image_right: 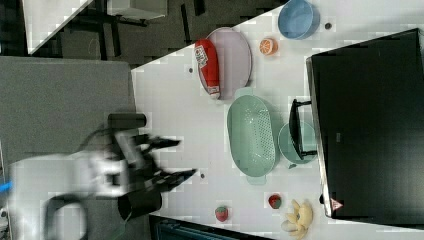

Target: Drag strainer right to left.

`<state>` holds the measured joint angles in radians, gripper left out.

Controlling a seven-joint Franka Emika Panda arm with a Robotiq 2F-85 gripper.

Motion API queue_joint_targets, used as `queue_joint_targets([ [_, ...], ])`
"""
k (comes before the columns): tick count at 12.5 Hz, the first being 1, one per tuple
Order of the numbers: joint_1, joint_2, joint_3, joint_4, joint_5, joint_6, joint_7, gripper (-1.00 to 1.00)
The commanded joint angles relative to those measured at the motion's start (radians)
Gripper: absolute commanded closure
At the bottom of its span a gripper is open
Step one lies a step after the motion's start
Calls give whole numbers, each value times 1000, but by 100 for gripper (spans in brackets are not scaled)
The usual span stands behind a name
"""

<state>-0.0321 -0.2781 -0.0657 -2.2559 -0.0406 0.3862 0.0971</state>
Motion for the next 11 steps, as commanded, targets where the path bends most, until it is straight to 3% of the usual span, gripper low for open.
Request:
queue_joint_targets([
  [1,1,82,11,-97,12,155,205,-100],
  [5,2,231,26,-179,12,380,410,-100],
  [11,14,496,51,-187,12,650,573,-100],
])
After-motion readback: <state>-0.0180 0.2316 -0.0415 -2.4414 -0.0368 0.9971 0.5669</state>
